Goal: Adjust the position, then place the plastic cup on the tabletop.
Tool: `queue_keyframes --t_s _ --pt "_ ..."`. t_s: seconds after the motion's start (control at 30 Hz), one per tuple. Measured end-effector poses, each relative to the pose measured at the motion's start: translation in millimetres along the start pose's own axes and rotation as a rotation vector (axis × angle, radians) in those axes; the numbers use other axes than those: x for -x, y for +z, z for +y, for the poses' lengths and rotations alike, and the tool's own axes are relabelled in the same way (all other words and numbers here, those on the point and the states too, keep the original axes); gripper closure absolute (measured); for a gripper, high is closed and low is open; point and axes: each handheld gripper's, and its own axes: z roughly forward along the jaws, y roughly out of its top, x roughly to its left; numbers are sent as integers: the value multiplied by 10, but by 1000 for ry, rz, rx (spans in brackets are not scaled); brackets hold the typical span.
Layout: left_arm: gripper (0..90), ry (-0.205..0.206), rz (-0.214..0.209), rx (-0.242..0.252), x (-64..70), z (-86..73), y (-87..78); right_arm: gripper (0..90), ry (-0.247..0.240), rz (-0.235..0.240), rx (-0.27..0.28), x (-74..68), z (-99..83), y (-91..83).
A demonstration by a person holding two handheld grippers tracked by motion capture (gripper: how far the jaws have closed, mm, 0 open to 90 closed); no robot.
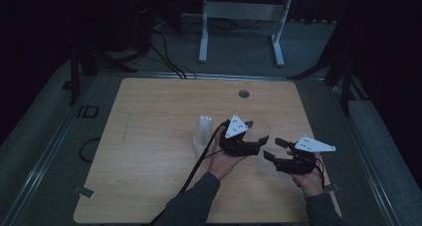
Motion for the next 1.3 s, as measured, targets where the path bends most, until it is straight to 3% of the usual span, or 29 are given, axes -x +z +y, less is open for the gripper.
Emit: queue_keyframes --t_s 0.43,1.3 --pt "279 -3 -3 7 -24 -28 -72 267 22 -34 10 33 -58 0" --pt "279 9 -5 25 10 -72 -82 268 38 -43 26 57 -104 -14"
